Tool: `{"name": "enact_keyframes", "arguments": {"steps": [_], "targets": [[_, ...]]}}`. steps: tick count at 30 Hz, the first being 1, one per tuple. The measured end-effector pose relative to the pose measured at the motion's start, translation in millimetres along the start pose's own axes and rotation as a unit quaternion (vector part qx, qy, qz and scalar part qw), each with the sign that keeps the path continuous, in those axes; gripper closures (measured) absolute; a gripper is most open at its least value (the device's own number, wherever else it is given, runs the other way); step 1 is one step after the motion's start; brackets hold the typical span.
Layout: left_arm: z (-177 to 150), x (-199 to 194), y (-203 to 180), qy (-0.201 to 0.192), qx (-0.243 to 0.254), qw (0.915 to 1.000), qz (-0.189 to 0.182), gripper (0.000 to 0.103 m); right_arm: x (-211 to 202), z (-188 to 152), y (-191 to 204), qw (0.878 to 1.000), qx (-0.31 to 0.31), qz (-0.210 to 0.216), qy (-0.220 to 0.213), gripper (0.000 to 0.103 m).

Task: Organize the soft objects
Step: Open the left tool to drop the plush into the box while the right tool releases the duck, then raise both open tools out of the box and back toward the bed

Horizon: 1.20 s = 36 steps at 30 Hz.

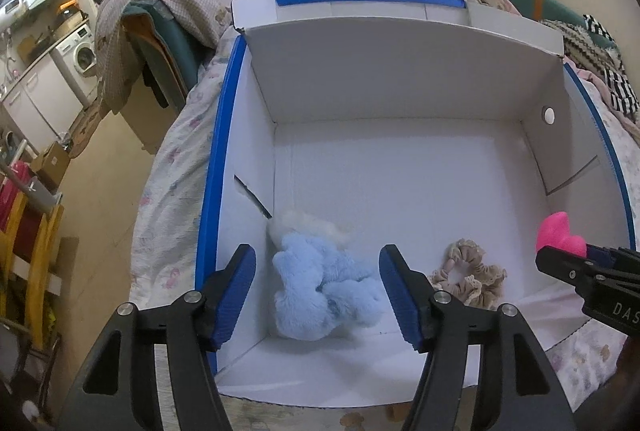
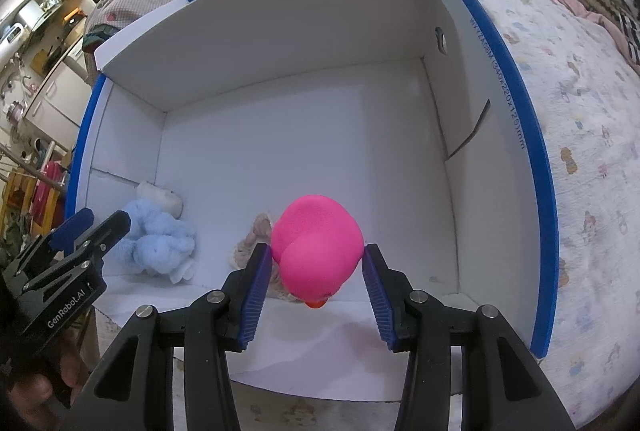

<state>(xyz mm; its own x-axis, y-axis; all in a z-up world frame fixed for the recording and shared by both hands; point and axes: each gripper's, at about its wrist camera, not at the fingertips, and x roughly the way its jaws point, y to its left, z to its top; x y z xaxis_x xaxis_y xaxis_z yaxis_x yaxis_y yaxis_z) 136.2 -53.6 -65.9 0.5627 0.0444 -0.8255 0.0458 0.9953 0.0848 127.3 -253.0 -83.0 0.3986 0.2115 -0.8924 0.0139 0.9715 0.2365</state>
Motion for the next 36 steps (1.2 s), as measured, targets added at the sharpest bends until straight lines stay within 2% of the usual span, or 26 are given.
{"name": "enact_keyframes", "arguments": {"steps": [7,11,14,19,25,26,28,36], "targets": [[0,-1,0,0.001,-0.002,1.0000,-0.001,0.042,-1,-1,0,1.000,0.000,0.004,-0.002,0.054],[0,0,1,0.001,-0.002,1.0000,0.000,0.042,-2,-2,-1,1.000,0.004,0.007,0.001,0.043],[0,0,1,0.001,-0.002,1.0000,-0.001,0.042,-1,-2,0,1.000,0.003,0.008,0.003,0.042],[-1,-2,-1,-0.002,0.000,1.0000,0.001,0.042,-2,0,3,1.000,0.001,0.018,0.000,0.034],[0,-5,-1,-0.005,-0.001,1.0000,0.001,0.041,-6,0,10,1.000,-0.011,0.026,-0.013,0.020],[0,-6,-1,-0.006,-0.001,1.0000,0.001,0.041,-7,0,12,0.999,-0.013,0.026,-0.014,0.012],[0,-8,0,-0.009,-0.001,1.0000,0.002,0.041,-8,0,14,0.999,-0.019,0.026,-0.018,0.005],[-2,-19,0,-0.027,0.011,0.9995,0.012,0.041,-15,-1,17,0.999,-0.028,0.027,-0.035,0.005]]}}
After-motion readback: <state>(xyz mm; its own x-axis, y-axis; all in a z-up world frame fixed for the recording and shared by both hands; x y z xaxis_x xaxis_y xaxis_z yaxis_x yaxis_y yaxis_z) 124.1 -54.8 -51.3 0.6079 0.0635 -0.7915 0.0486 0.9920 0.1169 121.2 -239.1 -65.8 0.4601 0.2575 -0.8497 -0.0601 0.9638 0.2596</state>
